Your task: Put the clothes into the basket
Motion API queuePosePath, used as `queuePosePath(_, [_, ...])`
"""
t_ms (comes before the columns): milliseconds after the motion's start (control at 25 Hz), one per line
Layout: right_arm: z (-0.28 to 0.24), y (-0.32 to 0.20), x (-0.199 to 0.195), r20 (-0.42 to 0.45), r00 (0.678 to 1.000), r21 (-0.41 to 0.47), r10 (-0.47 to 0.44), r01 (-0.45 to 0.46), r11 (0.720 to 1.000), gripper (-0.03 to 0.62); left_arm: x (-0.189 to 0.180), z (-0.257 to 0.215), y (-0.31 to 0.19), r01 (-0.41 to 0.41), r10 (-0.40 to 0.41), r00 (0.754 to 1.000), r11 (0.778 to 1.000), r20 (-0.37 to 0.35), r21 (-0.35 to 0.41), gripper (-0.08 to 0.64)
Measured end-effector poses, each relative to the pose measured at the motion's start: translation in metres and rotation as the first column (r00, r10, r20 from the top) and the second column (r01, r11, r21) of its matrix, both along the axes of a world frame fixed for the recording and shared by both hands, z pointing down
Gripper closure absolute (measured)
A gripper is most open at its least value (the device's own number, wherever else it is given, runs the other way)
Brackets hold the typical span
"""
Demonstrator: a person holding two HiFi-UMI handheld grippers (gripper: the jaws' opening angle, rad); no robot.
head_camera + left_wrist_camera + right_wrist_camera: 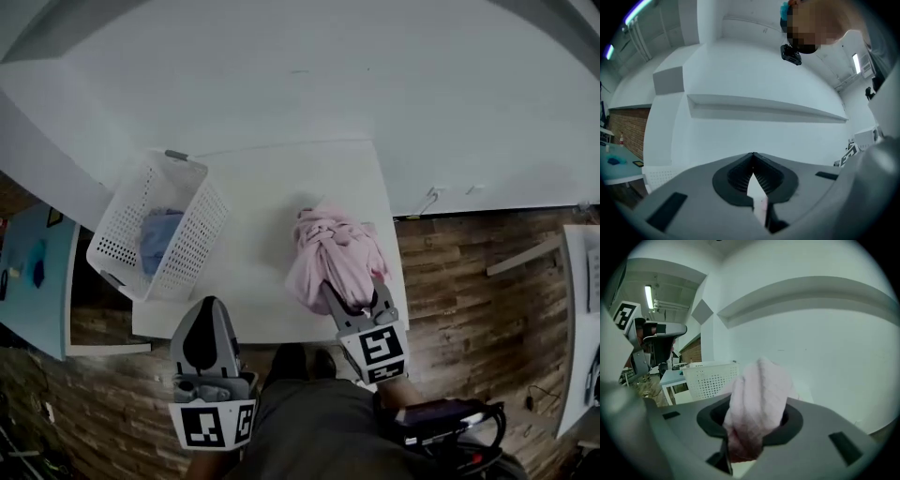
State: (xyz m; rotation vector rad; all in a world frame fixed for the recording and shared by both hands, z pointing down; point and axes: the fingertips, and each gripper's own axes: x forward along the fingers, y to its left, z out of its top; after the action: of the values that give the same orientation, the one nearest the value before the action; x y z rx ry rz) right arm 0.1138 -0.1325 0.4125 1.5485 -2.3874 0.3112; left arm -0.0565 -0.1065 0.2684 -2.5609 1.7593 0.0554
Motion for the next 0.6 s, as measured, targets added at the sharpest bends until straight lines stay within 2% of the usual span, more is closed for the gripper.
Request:
queuePosePath(320, [-0.032,0.012,-0.011,0.011,0.999,0.098,-0.048,0.047,0.994,0.437,-0.013,-0.026,0.048,0.094,-0.093,0.995,0.994,-0.021,0.054,0.551])
queuePosePath(600, [-0.058,0.008,-0.046,0.014,0.996,0.164,-0.092,0.089,0.982,0.437,-0.052,-0.024,0.063,0.158,-0.156,0.986,0.986,-0.054,0.05,0.551])
